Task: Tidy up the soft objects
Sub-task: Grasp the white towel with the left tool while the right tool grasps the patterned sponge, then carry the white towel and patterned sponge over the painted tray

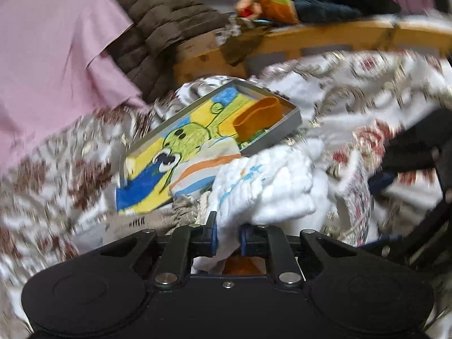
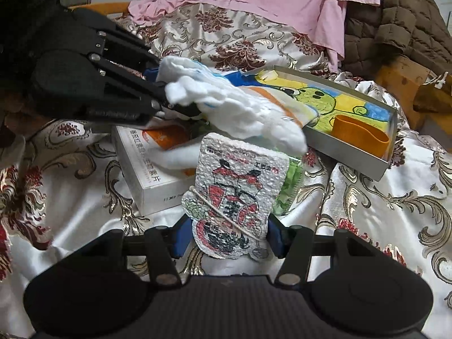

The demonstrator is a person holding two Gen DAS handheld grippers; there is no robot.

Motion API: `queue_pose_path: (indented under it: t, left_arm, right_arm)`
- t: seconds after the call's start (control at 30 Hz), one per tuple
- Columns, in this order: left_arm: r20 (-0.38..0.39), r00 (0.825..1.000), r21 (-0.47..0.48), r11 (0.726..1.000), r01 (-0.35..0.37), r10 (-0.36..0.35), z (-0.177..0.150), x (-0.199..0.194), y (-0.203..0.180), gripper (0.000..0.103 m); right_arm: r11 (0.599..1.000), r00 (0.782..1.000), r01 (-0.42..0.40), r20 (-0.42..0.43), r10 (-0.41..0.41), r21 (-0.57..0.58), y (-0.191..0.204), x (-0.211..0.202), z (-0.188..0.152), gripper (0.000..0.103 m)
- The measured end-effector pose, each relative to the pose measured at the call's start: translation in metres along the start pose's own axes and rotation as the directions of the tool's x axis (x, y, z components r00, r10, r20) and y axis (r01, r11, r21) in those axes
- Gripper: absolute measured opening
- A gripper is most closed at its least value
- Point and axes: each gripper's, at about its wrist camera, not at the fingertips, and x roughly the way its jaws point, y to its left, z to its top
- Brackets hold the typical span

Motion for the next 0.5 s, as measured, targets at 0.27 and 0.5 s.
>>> queue_pose_path:
  t: [0.27, 0.5]
  left_arm:
    - [-0.019, 1.000, -0.278, 0.960, -0.012, 0.007, 0.007, -0.014, 0.032, 0.012]
    - [0.031, 0.998, -0.391, 0.920, -0.034, 0.050, 0.027, -0.036, 0.042, 0.011]
  right_arm:
    - [0.997, 0.999, 0.003, 0.043, -0.006, 0.071, -0.012, -0.022, 0.000, 0.059]
    - [0.986, 0.993, 0.035, 0.106, -0.052, 0.163, -0.032, -0.041, 0.000, 0.059]
